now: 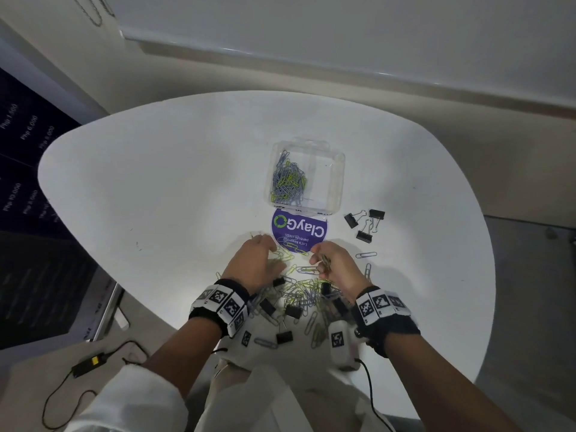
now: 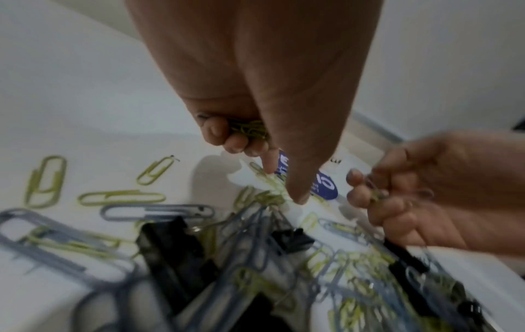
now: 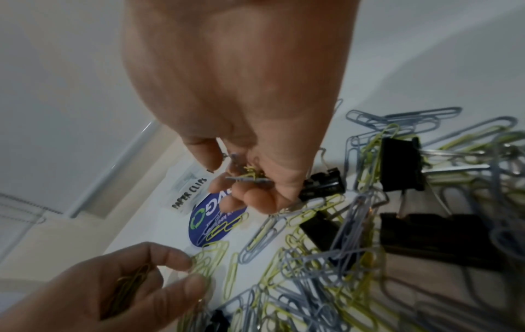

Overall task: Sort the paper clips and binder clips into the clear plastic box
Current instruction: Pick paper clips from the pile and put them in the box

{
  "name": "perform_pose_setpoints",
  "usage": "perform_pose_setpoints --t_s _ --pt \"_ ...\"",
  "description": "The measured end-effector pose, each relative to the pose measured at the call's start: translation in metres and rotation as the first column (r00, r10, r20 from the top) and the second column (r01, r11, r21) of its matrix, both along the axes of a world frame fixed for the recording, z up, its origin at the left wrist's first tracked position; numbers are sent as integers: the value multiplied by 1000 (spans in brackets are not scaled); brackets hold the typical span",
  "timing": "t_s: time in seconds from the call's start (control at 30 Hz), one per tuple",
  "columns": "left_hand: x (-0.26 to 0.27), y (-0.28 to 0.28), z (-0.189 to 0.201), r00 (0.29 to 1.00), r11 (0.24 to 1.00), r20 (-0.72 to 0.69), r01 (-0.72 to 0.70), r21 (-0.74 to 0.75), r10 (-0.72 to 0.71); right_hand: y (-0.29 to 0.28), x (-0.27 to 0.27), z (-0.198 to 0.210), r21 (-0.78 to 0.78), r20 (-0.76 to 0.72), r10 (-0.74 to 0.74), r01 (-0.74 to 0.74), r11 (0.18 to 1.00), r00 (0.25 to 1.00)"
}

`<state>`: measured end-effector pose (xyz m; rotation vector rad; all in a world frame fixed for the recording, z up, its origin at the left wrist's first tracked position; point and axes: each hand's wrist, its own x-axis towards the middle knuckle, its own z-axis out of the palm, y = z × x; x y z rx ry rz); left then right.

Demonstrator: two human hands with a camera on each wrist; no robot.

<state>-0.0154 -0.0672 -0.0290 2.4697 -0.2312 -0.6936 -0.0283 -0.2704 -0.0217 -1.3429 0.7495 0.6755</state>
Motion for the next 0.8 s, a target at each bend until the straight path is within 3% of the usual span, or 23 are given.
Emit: perform_pose_setpoints --t_s 0.07,0.17,0.27,0.47,0.57,0.63,0.7,0.8 --pt "-2 1 -2 1000 1000 15 9 20 -9 3 0 -3 -187 71 174 -158 970 982" --pt "-3 -1 -5 996 999 86 34 29 -37 9 -5 -6 -457 213 450 -318 831 868" --pt "-2 -2 -7 992 995 93 76 63 -82 14 -3 -18 -649 203 657 -403 646 726" --pt "-2 0 -13 991 994 79 103 35 -105 21 -2 -25 -800 204 759 -342 494 618" --pt "-7 2 -10 996 997 84 27 -65 -22 21 -4 -26 -828 158 798 -362 428 582" --pt "-8 3 -7 995 985 8 -93 -146 96 22 -5 -26 -827 151 805 -373 420 573" --pt "-8 4 -4 980 961 -54 -196 -193 189 22 -5 -23 -802 174 785 -377 464 595" --pt "-5 7 0 953 933 -139 -292 -212 267 18 -7 -18 -659 240 628 -351 665 740"
